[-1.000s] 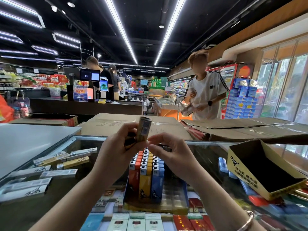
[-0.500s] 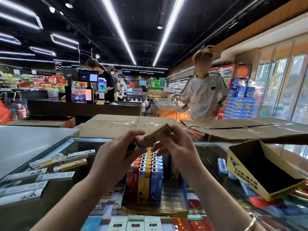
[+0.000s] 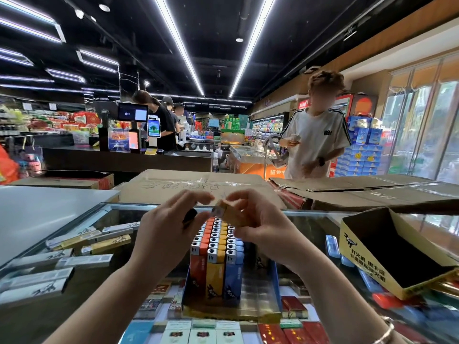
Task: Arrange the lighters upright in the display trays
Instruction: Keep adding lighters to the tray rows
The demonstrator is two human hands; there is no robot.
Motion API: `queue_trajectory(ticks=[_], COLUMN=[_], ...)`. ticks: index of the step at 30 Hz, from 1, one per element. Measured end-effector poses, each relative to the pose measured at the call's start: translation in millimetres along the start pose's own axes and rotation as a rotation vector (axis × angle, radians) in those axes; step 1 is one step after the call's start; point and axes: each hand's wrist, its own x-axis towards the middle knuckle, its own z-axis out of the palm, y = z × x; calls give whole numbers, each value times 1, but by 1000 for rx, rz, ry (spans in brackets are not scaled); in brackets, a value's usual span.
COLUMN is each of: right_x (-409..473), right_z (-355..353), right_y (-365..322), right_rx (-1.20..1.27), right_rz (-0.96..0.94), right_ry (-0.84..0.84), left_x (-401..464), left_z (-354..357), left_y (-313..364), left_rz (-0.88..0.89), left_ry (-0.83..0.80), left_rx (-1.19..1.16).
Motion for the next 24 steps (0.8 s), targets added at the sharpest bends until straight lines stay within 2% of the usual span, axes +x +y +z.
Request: queue_trajectory(ticks=[5,8,15,20,24], right_x=[-1,0,-3,-2,-2], right_z=[-12,-22,-35,-37,-41], right_y=[1,3,10,13,12], right_rx=[47,77,43,41,-147], right_rz=[-28,-11,139,132,142], right_ry=[154,206,73,199,153], left_x=[-2,-2,0,-1,0], left_z=[2,2,2,2,0], left_y=[-5,-5,-3,-7,-9], left_rz=[-187,-237,-292,-400,-538], left_ry=[107,171,226,269,327], left_rx=[-188,-276,-295,-301,-426])
